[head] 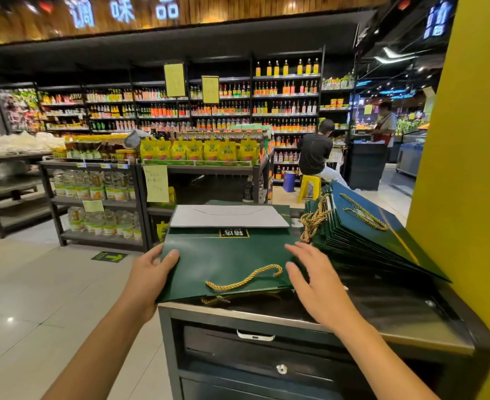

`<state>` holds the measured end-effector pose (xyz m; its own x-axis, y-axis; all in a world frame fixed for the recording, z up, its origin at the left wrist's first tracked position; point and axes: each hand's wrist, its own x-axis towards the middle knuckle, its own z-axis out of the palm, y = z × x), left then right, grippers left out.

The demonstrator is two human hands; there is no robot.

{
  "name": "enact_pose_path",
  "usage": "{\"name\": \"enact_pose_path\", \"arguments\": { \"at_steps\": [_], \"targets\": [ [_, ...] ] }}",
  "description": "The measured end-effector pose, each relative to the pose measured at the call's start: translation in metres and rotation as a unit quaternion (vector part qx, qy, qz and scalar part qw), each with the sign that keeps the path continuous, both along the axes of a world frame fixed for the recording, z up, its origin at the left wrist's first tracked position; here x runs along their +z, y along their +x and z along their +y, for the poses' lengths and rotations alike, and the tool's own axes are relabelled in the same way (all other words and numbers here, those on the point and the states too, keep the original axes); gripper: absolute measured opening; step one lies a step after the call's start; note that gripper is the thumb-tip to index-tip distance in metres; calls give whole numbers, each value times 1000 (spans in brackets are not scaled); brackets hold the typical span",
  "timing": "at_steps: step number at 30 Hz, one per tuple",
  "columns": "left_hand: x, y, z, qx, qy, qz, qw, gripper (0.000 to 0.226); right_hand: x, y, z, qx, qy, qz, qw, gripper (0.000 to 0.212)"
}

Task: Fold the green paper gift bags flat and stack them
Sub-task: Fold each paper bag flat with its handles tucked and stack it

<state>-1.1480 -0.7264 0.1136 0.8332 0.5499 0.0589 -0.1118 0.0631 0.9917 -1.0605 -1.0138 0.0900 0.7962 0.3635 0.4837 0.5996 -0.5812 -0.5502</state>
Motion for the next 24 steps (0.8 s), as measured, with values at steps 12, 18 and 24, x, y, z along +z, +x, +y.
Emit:
{"name": "enact_pose_path", "arguments": {
  "at_steps": [12,18,24],
  "targets": [
    [-10,8,0,143,444,93,880,31,-11,2,-1,8,-7,35,999,46],
    [13,1,-34,133,620,-9,774,38,-13,3,0,10,-8,33,999,46],
    [26,22,-100,-182,655,-5,733,43,-12,2,-2,12,-10,34,999,45]
  ]
}}
